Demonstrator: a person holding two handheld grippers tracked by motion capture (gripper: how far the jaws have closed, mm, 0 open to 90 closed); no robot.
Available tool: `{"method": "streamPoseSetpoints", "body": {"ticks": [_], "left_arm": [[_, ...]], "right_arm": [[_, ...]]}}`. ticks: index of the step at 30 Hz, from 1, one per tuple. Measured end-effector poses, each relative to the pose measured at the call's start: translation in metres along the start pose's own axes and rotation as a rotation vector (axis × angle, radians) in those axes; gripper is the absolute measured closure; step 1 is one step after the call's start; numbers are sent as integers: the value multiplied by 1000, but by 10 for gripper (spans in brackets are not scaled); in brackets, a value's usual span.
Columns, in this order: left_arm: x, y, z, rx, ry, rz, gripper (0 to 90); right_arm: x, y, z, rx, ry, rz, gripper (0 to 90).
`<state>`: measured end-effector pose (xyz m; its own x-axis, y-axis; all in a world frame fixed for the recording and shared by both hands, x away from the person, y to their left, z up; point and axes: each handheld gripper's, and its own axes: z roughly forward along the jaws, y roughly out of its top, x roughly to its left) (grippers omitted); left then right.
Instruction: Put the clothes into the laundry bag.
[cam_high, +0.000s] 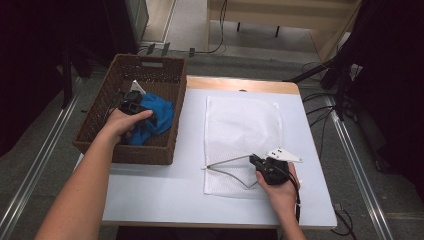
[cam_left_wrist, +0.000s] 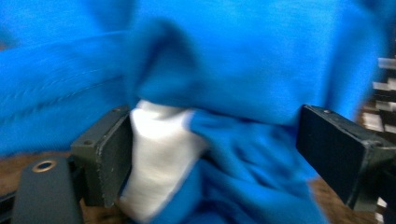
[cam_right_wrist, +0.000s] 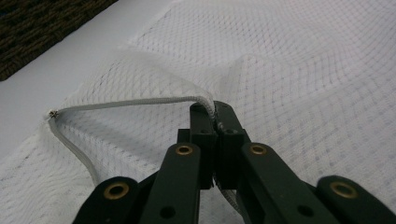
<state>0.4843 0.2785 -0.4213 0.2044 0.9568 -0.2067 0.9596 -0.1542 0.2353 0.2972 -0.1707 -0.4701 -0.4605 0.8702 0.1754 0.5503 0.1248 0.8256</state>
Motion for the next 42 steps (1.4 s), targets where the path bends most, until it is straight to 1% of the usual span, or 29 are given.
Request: {"method": "streamPoseSetpoints", "body": {"ticks": [1,2,5,6,8,9,10,11,12,14,15,19,20,21,22,23,24,25,26,27,28,31,32,33,35,39,40,41,42], "left_arm": [[-2,0,0,0,-21,9,136],[-3,0,0,1,-33,18,122],[-4,0,0,1,-38,18,115],[-4,0,0,7,-38,25,111],[-8,-1,2,11,-25,57,95],[-11,-1,4,28,-16,89,72],[-13,-2,6,43,-5,118,27],[-17,-3,10,65,28,163,0],[-23,-4,14,88,98,214,0],[-29,-5,19,116,179,269,0],[-32,-4,20,126,194,282,0],[-30,-4,19,122,187,276,6],[-28,-3,16,114,195,260,30],[-27,-2,14,110,187,241,99],[-25,-2,11,94,210,222,126],[-23,-1,8,83,215,213,276],[-20,-1,5,72,222,195,339],[-17,-1,3,64,224,188,436],[-15,-1,1,57,207,182,505],[-14,-1,0,47,216,182,549],[-13,-1,-2,38,218,179,674],[-11,-1,-4,27,187,169,738],[-11,-1,-4,27,187,169,744],[-10,-1,-7,-7,149,159,751],[-9,0,-12,-45,120,149,759],[-3,0,-26,-141,43,83,765],[-3,0,-26,-141,43,83,766],[-2,0,-30,-169,31,72,767],[-1,-1,-34,-198,28,66,768]], "right_arm": [[0,0,0,0,0,0,894],[0,0,0,1,1,0,894],[1,0,1,0,0,-5,895],[2,0,1,2,1,-4,894],[2,0,2,4,0,-6,894],[2,0,2,7,-1,-3,894],[2,0,2,6,1,-1,894],[2,0,2,7,1,0,894],[2,-1,2,7,1,1,894],[2,-1,2,7,1,1,893],[2,-1,2,6,3,1,893],[0,-1,1,3,4,1,893],[0,-1,1,4,4,2,893],[0,-1,1,5,4,2,893],[0,-1,1,5,4,2,893],[0,-1,2,6,3,1,893],[0,-1,2,6,2,1,893],[0,-1,1,5,3,1,893],[0,-1,1,4,3,2,894],[1,-1,1,4,2,0,894],[1,-1,1,4,2,0,894],[1,-1,2,6,3,-2,897],[1,-1,2,6,3,-3,897],[0,-1,2,3,5,-6,897],[0,-1,1,2,6,-3,897],[0,-1,1,1,6,-3,898],[0,-1,1,1,6,-3,898],[0,-1,1,-1,5,-6,898],[0,-1,1,-3,5,-7,898]]}}
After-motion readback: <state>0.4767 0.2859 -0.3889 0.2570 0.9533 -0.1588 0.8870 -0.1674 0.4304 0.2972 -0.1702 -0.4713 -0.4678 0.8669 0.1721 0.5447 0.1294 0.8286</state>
